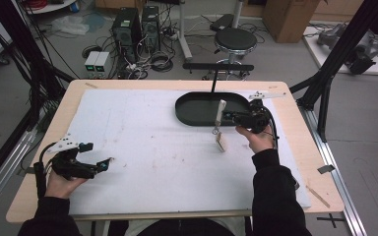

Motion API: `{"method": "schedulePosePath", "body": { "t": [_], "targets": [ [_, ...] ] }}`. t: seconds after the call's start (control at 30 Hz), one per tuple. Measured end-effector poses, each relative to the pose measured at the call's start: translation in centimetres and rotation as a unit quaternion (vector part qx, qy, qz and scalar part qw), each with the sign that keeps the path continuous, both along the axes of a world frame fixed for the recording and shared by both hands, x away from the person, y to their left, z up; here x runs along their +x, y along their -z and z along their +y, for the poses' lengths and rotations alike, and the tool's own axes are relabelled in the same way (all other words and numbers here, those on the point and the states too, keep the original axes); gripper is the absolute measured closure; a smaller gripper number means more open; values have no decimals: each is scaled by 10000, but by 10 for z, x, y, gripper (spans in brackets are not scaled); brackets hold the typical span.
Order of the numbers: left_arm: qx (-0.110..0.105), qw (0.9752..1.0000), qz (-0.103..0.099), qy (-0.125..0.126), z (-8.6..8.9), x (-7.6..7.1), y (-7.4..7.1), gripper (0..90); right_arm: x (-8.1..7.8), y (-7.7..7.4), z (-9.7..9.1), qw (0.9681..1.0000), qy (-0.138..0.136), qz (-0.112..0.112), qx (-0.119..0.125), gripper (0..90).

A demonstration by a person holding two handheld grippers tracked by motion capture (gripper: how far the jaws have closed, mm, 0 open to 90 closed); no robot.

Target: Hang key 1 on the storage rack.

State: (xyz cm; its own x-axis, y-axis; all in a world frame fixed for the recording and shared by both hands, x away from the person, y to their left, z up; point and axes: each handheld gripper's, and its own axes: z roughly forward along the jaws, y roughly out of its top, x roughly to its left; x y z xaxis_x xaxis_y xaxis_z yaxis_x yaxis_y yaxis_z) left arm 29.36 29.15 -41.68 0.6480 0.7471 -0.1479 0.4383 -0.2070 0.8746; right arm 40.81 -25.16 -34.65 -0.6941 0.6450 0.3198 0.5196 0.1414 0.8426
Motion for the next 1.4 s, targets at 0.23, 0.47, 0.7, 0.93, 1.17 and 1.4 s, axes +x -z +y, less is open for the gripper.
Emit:
{"method": "schedulePosePath", "body": {
  "t": [0.23,0.47,0.7,0.93,1.17,1.4],
  "targets": [
    [0,10000,0,0,0,0,0,18,2,-19,0,9998,-79,-177,98,873],
    [-8,10000,4,11,0,0,0,18,9,-36,6,9995,-104,-246,190,873],
    [-50,10000,10,3,1,1,0,18,21,-52,11,9989,-88,-288,356,872],
    [-79,10000,21,-3,1,0,1,18,34,-62,14,9988,-85,-281,385,872],
    [-81,10000,27,0,1,-2,2,18,45,-74,19,9986,43,-401,339,872],
    [-95,9999,61,4,1,-1,4,18,58,-88,19,9976,204,-487,456,872]
  ]
}}
